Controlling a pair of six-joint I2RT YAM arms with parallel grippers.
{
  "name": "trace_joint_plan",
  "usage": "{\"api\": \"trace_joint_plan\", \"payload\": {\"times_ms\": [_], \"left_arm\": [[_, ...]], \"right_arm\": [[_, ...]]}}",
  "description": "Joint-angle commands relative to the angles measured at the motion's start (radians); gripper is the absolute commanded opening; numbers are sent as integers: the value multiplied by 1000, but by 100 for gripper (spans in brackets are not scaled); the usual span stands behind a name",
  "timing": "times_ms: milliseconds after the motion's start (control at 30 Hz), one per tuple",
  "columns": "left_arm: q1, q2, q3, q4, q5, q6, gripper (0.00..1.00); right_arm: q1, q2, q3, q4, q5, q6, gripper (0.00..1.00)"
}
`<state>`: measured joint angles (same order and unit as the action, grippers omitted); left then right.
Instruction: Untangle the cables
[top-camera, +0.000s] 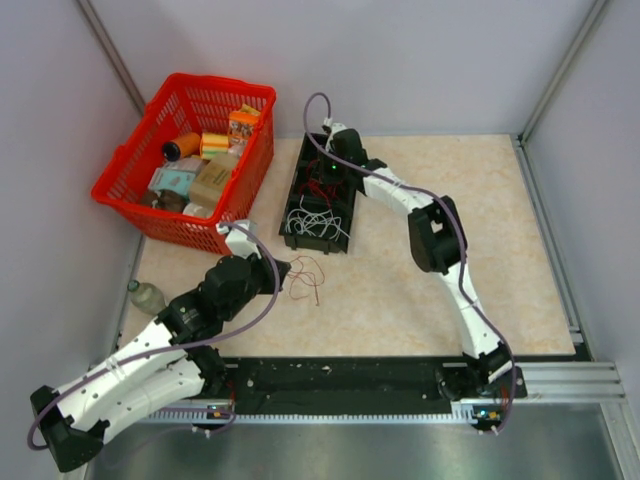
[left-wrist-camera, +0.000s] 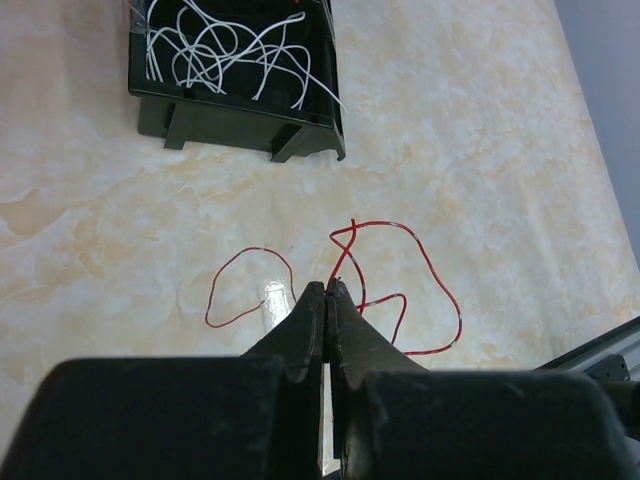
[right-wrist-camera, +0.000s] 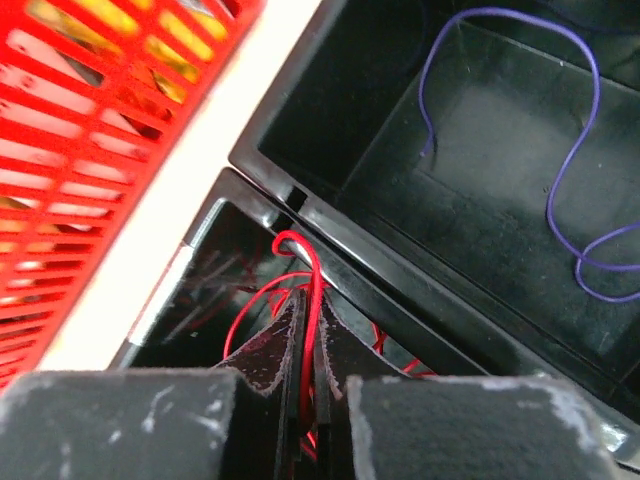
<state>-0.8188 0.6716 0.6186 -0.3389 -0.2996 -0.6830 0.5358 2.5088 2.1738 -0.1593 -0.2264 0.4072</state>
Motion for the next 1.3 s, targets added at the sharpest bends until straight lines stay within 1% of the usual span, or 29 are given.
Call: {"api": "trace_joint_plan", "payload": {"times_ms": [0,67,133,233,300,333,433,633,667,733,767,800,833,900,967,1033,1133,1200,1267], "left_arm": [[3,-9,-5,47,5,-15,0],[1,-6,-2,47,10,-13,0],[1,-3,3,43,13,-16,0],[3,0,7,41,14,-18,0],[3,2,12,37,14,-20,0],[3,2,15,37,16,-21,0],[1,0,15,38,25,-30,0],[3,9,23,37,42,-44,0],[3,11,29,38,48,-44,0],[4,19,50,41,59,-46,0],[4,28,58,41,65,-50,0],[4,42,67,41,73,-53,0],[4,58,85,29,79,-53,0],[6,86,102,24,92,-59,0],[7,98,101,46,114,-41,0],[9,92,84,92,140,-7,0],[10,65,49,164,168,43,0],[13,43,35,190,177,63,0],[13,39,32,204,191,71,0]], "right_arm": [[21,44,96,-90,67,-116,0],[23,74,155,-173,50,-142,0],[27,39,144,-206,77,-154,6],[27,-30,168,-282,81,-148,28],[29,-65,211,-354,62,-156,38],[27,-91,208,-376,56,-157,44],[27,-168,176,-430,65,-177,55],[27,-323,81,-529,91,-208,64],[27,-361,39,-537,101,-208,67],[27,-460,-104,-536,92,-225,71],[27,-525,-177,-522,61,-238,72],[27,-592,-289,-488,24,-254,72],[29,-681,-402,-421,-22,-263,73],[29,-848,-663,-266,-164,-258,78],[27,-977,-819,-169,-360,-204,79],[44,-1054,-951,-47,-514,-96,79],[76,-1131,-1101,107,-594,72,79],[101,-1150,-1186,287,-649,212,79],[163,-1151,-1229,387,-648,266,79]]}}
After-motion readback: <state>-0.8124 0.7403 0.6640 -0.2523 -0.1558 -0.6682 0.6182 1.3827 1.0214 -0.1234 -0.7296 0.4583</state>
